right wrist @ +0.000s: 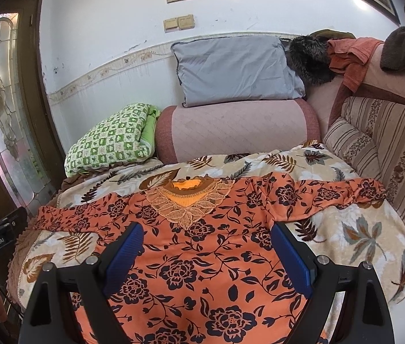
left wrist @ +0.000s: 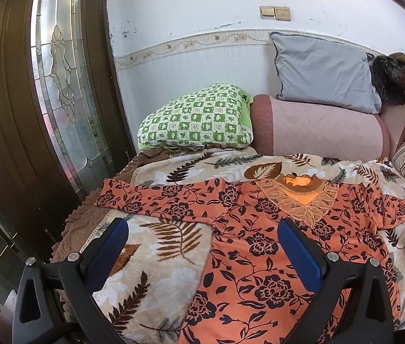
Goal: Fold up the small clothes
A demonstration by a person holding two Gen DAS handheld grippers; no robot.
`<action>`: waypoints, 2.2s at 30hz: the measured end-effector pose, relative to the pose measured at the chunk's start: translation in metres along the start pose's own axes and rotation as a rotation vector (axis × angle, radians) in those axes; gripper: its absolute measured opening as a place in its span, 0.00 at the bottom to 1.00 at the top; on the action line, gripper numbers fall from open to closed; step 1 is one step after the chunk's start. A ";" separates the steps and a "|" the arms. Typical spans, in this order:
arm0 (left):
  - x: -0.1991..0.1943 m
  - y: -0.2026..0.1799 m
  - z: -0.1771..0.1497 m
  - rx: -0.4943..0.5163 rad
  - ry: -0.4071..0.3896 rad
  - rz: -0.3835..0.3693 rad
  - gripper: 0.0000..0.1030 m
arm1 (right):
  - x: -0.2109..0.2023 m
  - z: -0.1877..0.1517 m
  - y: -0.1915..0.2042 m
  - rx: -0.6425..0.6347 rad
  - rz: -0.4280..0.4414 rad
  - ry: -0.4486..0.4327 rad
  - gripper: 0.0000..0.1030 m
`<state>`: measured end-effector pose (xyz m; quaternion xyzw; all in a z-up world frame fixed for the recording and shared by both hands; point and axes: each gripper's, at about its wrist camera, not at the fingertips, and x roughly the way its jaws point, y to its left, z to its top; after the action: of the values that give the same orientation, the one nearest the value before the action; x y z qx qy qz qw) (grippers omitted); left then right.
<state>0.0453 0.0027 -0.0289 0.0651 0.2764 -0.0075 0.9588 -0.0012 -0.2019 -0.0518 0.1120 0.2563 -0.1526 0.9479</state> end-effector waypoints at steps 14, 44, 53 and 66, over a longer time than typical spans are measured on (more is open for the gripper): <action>0.078 -0.053 -0.005 0.038 0.084 -0.038 1.00 | 0.061 -0.006 -0.106 0.248 -0.039 0.065 0.89; 0.264 -0.136 -0.069 0.140 0.327 -0.107 1.00 | 0.269 0.001 -0.483 1.163 -0.218 -0.004 0.13; 0.261 -0.102 -0.050 0.018 0.284 -0.080 1.00 | 0.226 0.069 -0.406 0.892 -0.071 -0.136 0.10; 0.250 0.001 -0.032 -0.149 0.236 0.075 1.00 | 0.262 0.134 -0.043 0.546 0.458 0.067 0.10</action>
<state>0.2404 0.0132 -0.1890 0.0042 0.3846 0.0565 0.9214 0.2597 -0.3418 -0.0811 0.4207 0.2055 0.0048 0.8836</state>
